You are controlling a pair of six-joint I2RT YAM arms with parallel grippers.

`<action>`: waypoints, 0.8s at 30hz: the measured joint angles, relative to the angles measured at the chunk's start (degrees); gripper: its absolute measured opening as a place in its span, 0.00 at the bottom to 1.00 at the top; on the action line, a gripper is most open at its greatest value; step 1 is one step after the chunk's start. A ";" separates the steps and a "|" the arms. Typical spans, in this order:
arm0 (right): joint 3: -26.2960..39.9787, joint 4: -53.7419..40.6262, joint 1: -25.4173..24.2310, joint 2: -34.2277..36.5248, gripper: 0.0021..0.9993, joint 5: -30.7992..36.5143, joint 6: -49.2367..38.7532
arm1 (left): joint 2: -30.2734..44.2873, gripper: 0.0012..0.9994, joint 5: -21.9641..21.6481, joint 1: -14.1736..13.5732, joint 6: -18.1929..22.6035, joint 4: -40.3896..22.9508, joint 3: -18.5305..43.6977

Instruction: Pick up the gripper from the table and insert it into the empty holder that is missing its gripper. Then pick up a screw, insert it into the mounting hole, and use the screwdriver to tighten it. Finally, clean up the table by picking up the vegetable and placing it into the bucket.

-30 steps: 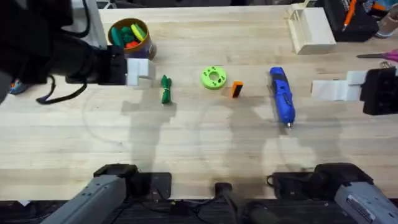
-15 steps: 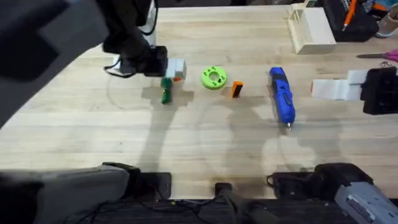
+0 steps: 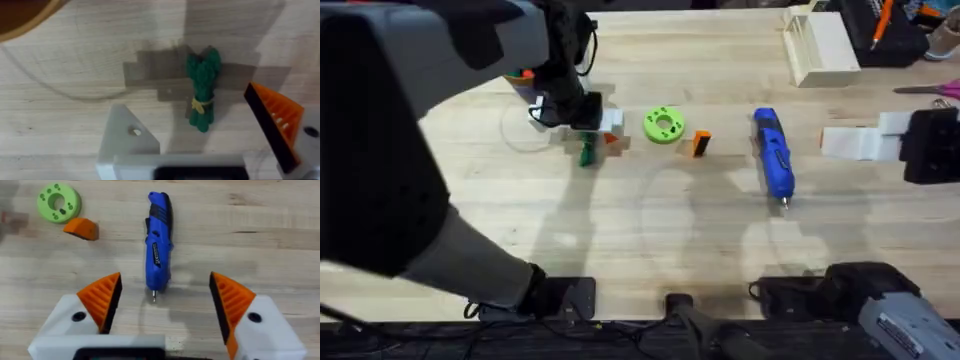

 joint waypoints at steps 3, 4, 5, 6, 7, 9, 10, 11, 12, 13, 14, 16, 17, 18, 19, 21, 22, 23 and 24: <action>0.00 0.02 0.00 0.00 0.99 0.00 0.01 | 1.96 0.98 0.02 0.86 0.01 0.19 0.00; 0.00 0.02 0.00 0.00 0.99 0.00 0.00 | 2.31 0.98 0.03 1.12 0.01 0.19 0.00; 0.00 0.02 0.00 0.00 0.99 0.00 0.01 | 2.51 0.97 0.46 1.38 0.02 0.21 0.00; 0.00 0.02 0.00 0.00 0.99 0.00 0.01 | 2.51 0.96 0.54 1.51 0.02 0.20 0.00; 0.00 0.02 0.00 0.00 0.99 0.00 0.00 | 2.51 0.94 0.52 1.61 0.00 0.22 0.02; 0.00 0.02 0.00 0.00 0.99 0.00 0.01 | 2.51 0.88 0.66 1.64 0.00 0.20 0.02; 0.00 0.02 0.00 0.00 0.99 0.00 -0.01 | 2.49 0.83 0.70 1.66 0.00 0.20 0.02; 0.00 0.02 0.00 0.00 0.99 0.00 0.01 | 2.49 0.74 0.72 1.64 -0.02 0.20 0.02; 0.00 0.04 0.00 0.00 0.99 0.00 0.01 | 2.51 0.65 0.71 1.64 0.08 0.20 0.01; 0.00 0.02 0.00 0.00 0.99 0.00 -0.01 | 2.49 0.55 0.72 1.66 0.24 0.20 0.00; 0.00 0.02 0.00 0.00 0.99 0.00 0.01 | 2.49 0.47 0.77 1.64 0.17 0.20 0.02; 0.00 0.03 0.00 0.00 0.99 0.00 -0.01 | 2.49 0.25 0.93 1.64 0.40 0.16 0.02; 0.00 0.02 0.00 0.00 0.99 0.00 -0.01 | 2.49 0.10 0.94 1.64 0.35 0.13 0.02; 0.00 0.02 0.00 0.00 0.99 0.00 0.01 | 2.50 0.03 0.92 1.64 0.54 -0.02 0.02; 0.00 0.02 0.00 0.00 0.99 0.00 0.01 | 2.49 0.01 0.94 1.64 0.56 -0.22 0.02; 0.00 0.02 0.00 0.00 0.99 0.00 0.01 | 2.51 0.01 0.92 1.64 0.56 -0.49 0.00; 0.00 0.02 0.00 0.00 0.99 0.00 0.01 | 2.50 0.01 0.94 1.64 0.57 -0.48 0.02; 0.00 0.02 0.00 0.00 0.99 0.00 0.00 | 2.49 0.01 0.94 1.64 0.57 -0.48 0.02; 0.00 0.02 0.00 0.00 0.99 0.00 0.01 | 2.49 0.01 0.94 1.64 0.57 -0.48 0.02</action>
